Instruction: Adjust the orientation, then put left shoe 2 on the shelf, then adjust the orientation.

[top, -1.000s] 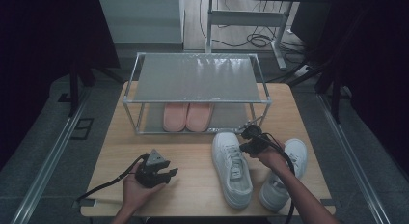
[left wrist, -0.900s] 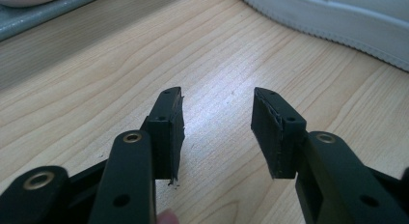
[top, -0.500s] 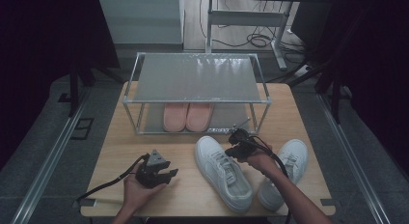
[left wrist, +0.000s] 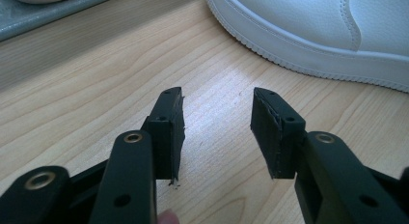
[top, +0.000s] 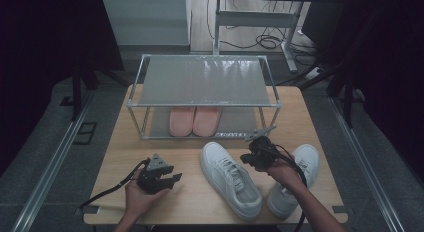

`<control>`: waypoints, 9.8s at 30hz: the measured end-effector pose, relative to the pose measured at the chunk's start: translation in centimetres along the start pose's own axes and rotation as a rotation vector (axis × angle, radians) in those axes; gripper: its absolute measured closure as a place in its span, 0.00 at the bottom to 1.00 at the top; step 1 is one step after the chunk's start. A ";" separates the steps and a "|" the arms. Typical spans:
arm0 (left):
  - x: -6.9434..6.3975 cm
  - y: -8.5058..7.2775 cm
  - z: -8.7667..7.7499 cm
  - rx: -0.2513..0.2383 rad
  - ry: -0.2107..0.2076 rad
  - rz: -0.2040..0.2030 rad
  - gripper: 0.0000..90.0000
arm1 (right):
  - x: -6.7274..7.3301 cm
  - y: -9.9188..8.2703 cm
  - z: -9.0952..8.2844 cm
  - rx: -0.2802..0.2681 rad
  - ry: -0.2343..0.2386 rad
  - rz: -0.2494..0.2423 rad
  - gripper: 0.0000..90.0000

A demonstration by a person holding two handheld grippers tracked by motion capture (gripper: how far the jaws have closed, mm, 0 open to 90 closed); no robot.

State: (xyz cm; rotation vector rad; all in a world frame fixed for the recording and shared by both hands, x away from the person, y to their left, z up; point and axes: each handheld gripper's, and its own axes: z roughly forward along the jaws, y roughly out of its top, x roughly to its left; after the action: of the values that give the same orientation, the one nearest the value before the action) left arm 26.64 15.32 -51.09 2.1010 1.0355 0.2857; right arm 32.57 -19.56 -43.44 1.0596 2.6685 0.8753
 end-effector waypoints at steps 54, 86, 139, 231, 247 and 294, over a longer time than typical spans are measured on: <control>0.2 -0.1 -0.5 -0.018 0.003 -0.015 0.62 | 4.7 -3.1 1.3 -0.038 -0.145 0.059 0.89; 0.2 -0.1 -0.9 -0.019 0.020 -0.015 0.62 | 5.2 -1.4 -4.5 -0.409 -0.005 0.091 0.91; 0.3 0.0 -1.0 -0.029 0.003 -0.019 0.61 | 0.5 19.6 -6.1 -0.616 -0.081 0.286 0.91; 0.6 0.1 -2.3 -0.076 0.010 -0.016 0.62 | 0.4 15.9 -1.3 -0.440 -0.173 0.142 1.00; 0.7 0.2 -2.7 -0.080 0.015 -0.023 0.61 | 2.0 2.2 -4.8 -0.372 -0.118 0.080 1.00; 0.7 0.3 -2.2 -0.066 0.012 -0.027 0.61 | 4.5 -19.2 -8.5 -0.152 -0.292 0.189 1.00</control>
State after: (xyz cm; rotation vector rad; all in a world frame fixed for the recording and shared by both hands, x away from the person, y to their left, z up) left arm 26.18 16.90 -49.48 2.0268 1.0463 0.3153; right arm 15.24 -31.76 -46.91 1.3052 2.2569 0.8630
